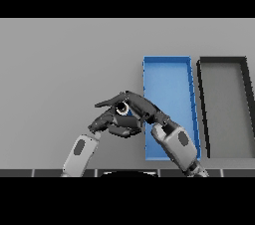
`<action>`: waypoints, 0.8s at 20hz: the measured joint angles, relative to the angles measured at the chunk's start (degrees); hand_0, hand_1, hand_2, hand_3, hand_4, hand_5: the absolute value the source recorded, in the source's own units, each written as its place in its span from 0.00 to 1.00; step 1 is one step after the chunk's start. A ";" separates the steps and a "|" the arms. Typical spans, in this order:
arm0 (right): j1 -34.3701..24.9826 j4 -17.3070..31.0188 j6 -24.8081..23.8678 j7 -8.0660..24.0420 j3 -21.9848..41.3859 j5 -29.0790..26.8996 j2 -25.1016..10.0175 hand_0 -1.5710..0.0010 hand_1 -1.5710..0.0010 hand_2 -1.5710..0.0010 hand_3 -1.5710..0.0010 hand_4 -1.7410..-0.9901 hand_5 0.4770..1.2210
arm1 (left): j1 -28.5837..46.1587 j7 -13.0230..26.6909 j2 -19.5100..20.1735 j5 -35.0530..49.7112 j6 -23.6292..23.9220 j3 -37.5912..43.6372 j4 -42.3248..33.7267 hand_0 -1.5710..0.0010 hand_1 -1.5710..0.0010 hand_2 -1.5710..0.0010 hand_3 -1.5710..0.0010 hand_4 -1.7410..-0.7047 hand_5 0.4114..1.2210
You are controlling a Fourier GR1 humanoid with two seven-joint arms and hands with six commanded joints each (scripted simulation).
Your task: Pick up the blue pipe and place it into the blue bin.
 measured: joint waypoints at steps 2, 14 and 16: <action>-4.75 0.37 -3.22 3.06 -2.30 -4.09 -1.07 0.00 0.00 0.00 0.00 0.00 1.00 | 0.00 0.09 0.14 -0.43 0.16 0.01 0.47 0.99 0.99 0.99 0.99 0.80 0.05; -28.74 13.71 -16.21 2.58 -19.46 -16.40 -22.13 0.00 0.00 0.00 0.00 0.00 1.00 | -0.43 2.53 0.96 0.77 -0.85 0.94 -0.50 1.00 1.00 1.00 1.00 0.82 0.00; -25.88 14.47 -15.63 2.07 -20.75 -15.82 -24.76 0.00 0.00 0.00 0.00 0.00 1.00 | -0.22 1.18 1.05 0.78 -0.71 0.93 -0.71 1.00 1.00 1.00 1.00 0.83 0.00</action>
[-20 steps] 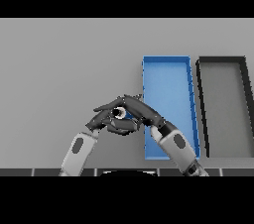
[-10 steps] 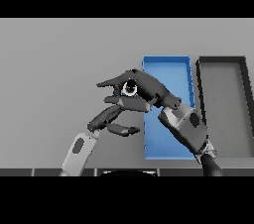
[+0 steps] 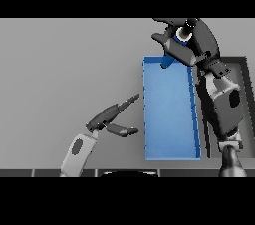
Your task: Pick up the blue pipe and place it into the blue bin.
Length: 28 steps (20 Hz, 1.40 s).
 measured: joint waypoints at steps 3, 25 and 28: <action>6.26 2.05 1.08 -0.36 -2.18 0.59 -3.19 0.00 0.00 0.00 0.00 0.00 1.00 | 0.27 -0.78 0.90 -1.32 0.33 -0.37 -0.23 1.00 1.00 1.00 1.00 0.84 0.00; 38.78 -5.29 -35.85 0.98 28.42 -12.00 -27.95 0.25 0.32 0.32 0.60 0.20 1.00 | 2.41 0.05 0.46 -1.27 0.22 -2.04 -1.76 1.00 1.00 1.00 1.00 0.83 0.01; 35.53 -3.89 -37.05 1.06 34.92 -16.17 -31.01 0.62 0.65 0.65 0.79 0.54 1.00 | 1.90 0.15 1.19 -0.81 0.07 -0.99 -1.45 1.00 1.00 1.00 1.00 0.83 0.02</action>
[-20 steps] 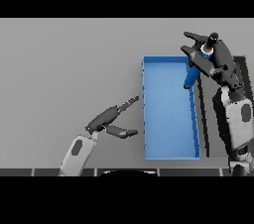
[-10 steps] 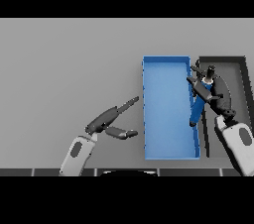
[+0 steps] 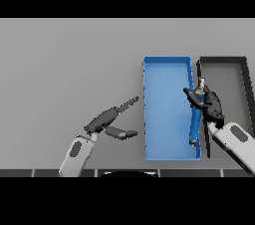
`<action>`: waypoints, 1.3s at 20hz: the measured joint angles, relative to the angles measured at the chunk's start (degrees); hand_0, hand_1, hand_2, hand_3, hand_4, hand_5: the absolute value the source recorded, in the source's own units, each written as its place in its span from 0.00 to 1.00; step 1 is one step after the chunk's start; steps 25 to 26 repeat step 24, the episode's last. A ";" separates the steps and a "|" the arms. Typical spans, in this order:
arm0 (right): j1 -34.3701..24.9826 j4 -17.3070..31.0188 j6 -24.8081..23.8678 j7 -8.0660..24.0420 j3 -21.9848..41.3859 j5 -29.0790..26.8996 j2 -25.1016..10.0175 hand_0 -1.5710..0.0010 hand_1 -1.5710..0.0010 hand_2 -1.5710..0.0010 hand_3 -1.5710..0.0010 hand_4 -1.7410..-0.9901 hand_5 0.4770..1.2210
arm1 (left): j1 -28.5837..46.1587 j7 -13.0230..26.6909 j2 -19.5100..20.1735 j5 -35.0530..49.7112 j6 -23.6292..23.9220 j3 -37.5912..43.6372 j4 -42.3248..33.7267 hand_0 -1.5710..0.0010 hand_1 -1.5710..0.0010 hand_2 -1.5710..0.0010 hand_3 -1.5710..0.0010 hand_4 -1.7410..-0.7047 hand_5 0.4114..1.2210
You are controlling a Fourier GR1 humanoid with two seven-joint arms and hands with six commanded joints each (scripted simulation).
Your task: Pick up the blue pipe and place it into the blue bin.
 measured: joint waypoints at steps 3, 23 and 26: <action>-5.67 1.58 3.14 -0.68 8.36 -2.95 -4.61 0.80 0.82 0.82 0.89 0.75 0.82 | 0.74 -0.30 -0.52 -0.10 0.03 -0.70 -0.20 1.00 1.00 1.00 1.00 0.83 0.02; -19.14 5.68 8.86 -0.01 27.66 -6.03 -9.64 1.00 1.00 1.00 1.00 0.96 0.23 | -0.01 0.81 -0.98 -0.35 0.57 -0.66 -0.34 1.00 1.00 1.00 1.00 0.83 0.02; -19.78 6.14 9.06 -0.04 27.81 -6.09 -9.48 1.00 1.00 1.00 1.00 0.96 0.22 | -0.94 1.53 -1.11 -0.34 0.85 -0.07 0.29 1.00 1.00 1.00 1.00 0.83 0.02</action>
